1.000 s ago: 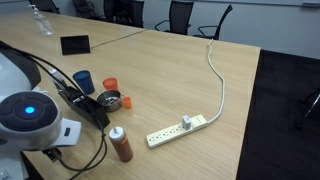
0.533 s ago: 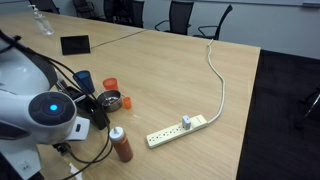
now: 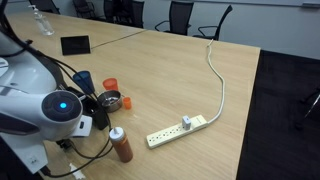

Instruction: Take the fork and put it in the black cutlery holder

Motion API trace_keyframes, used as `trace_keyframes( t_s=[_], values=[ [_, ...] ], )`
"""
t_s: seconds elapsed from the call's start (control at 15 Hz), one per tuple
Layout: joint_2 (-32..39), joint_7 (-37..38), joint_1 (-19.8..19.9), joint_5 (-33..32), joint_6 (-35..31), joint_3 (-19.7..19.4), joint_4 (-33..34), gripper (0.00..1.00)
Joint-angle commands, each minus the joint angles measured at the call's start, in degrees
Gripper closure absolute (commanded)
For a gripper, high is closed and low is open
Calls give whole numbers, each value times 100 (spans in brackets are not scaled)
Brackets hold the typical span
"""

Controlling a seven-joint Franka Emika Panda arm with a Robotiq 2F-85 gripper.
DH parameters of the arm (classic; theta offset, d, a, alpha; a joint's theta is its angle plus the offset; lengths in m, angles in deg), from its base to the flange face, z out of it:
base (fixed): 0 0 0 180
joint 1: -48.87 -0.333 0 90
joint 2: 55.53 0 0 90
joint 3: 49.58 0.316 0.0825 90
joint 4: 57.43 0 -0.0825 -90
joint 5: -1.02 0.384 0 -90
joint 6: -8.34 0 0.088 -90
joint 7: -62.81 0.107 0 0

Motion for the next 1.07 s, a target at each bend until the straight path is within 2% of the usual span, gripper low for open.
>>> trace_keyframes(
  t_s=[0.0, 0.8, 0.87, 0.93, 1.0],
  values=[
    [81, -160, 40, 134, 29, 110, 91, 0],
    [287, -195, 4, 144, 43, 254, 198, 0],
    [307, -216, 9, 158, 45, 256, 205, 4],
    [309, -261, 29, 194, 61, 259, 210, 28],
    [306, -293, 37, 226, 56, 263, 212, 29]
  ],
)
